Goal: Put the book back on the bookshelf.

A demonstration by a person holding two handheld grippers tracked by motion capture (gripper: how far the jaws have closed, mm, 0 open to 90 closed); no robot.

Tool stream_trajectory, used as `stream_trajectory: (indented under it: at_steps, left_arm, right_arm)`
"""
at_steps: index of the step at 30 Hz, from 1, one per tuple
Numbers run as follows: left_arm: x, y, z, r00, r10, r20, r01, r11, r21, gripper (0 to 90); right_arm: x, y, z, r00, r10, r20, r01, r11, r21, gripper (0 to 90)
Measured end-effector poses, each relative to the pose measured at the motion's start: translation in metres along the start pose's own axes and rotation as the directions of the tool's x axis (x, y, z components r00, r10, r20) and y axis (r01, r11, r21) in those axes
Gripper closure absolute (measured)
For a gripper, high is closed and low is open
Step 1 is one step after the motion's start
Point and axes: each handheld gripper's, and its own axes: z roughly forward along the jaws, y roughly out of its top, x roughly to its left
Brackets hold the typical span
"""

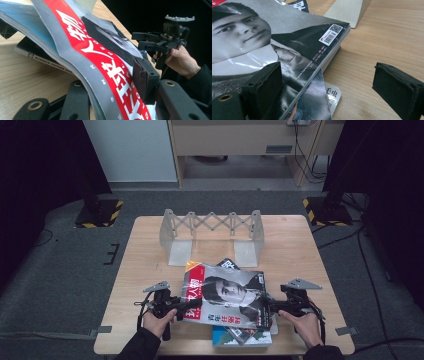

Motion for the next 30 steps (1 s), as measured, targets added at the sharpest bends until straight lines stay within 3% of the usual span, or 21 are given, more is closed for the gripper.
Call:
stream_trajectory:
  at_steps: [8,19,25,30]
  left_arm:
    - [-0.003,0.007,-0.005,0.9971,-0.036,0.066,0.038,0.9989,-0.026,70.7]
    - [-0.015,0.025,-0.006,0.9937,-0.007,0.112,0.013,0.9982,-0.059,80.0]
    - [-0.021,0.034,-0.003,0.9877,-0.021,0.155,0.034,0.9959,-0.084,83.0]
    - [-0.024,0.037,0.000,0.9823,-0.045,0.182,0.064,0.9931,-0.098,85.7]
  right_arm:
    - [-0.009,0.002,-0.006,0.9995,0.016,0.027,-0.015,1.000,-0.018,9.5]
    - [-0.027,0.001,-0.014,0.9945,0.035,0.099,-0.033,0.999,-0.018,9.5]
    - [-0.035,0.000,-0.018,0.9885,0.041,0.145,-0.041,0.999,-0.009,9.7]
    - [-0.046,-0.004,-0.019,0.9755,0.018,0.219,-0.025,0.999,0.030,9.8]
